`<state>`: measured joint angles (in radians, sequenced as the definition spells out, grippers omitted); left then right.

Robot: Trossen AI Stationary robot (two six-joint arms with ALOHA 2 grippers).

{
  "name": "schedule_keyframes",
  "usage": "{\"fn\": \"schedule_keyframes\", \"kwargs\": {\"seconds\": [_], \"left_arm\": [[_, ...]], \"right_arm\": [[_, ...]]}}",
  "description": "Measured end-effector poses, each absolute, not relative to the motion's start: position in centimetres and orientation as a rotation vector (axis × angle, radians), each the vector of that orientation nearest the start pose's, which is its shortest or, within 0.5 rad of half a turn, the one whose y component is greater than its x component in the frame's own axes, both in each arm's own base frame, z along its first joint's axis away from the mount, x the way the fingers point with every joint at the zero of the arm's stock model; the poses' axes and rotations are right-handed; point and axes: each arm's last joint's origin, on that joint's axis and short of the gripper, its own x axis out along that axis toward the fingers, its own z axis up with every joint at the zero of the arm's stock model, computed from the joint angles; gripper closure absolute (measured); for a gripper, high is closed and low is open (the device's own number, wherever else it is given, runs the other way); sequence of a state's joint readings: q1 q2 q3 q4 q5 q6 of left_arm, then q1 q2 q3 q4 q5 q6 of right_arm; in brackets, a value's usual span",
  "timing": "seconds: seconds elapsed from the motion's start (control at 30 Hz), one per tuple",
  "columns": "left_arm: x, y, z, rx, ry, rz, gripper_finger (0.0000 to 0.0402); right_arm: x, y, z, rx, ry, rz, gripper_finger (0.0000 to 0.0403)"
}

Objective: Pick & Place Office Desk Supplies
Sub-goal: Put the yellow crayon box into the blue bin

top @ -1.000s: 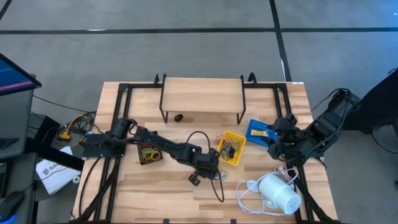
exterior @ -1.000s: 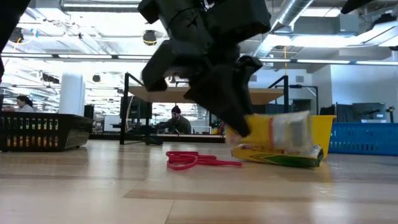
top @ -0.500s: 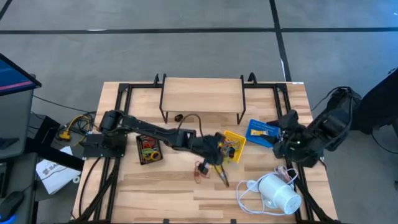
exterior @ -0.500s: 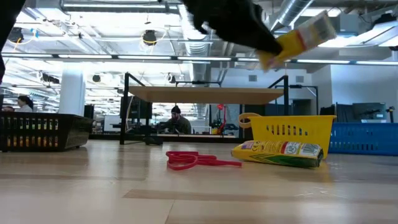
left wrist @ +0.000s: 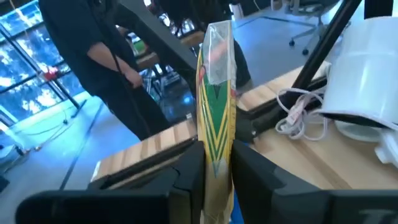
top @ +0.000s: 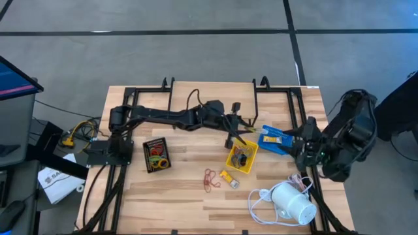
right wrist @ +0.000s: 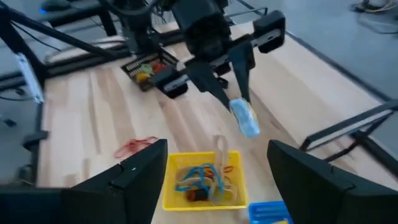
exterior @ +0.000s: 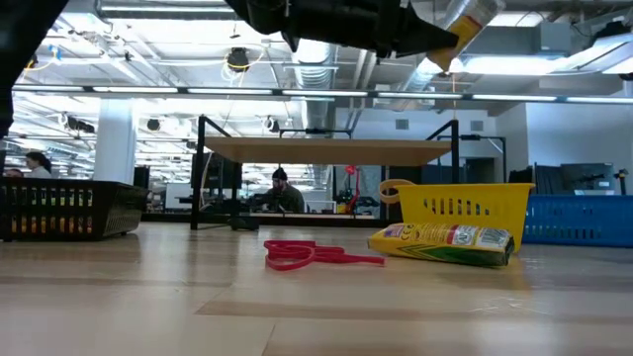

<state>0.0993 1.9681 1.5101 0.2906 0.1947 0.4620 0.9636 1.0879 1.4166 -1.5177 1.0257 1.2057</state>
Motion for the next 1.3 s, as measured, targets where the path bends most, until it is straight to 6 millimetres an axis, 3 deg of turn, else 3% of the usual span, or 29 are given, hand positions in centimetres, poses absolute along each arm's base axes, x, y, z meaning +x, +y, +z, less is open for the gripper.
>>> {"fn": "schedule_keyframes", "kwargs": {"seconds": [0.43, 0.9, 1.3], "left_arm": [[46.4, 3.0, 28.9, 0.355, 0.026, -0.226, 0.0335], [46.4, 2.0, 29.6, 0.295, -0.045, -0.276, 0.0336], [46.1, 1.5, 31.6, 0.199, -0.241, -0.41, 0.0336]], "right_arm": [[11.5, 9.2, 37.9, 0.072, 0.537, -0.54, 0.0129], [11.8, 11.4, 38.5, 0.042, 0.508, -0.348, 0.0129], [10.9, 12.2, 39.4, -0.042, 0.167, -0.469, 0.0129]]}}
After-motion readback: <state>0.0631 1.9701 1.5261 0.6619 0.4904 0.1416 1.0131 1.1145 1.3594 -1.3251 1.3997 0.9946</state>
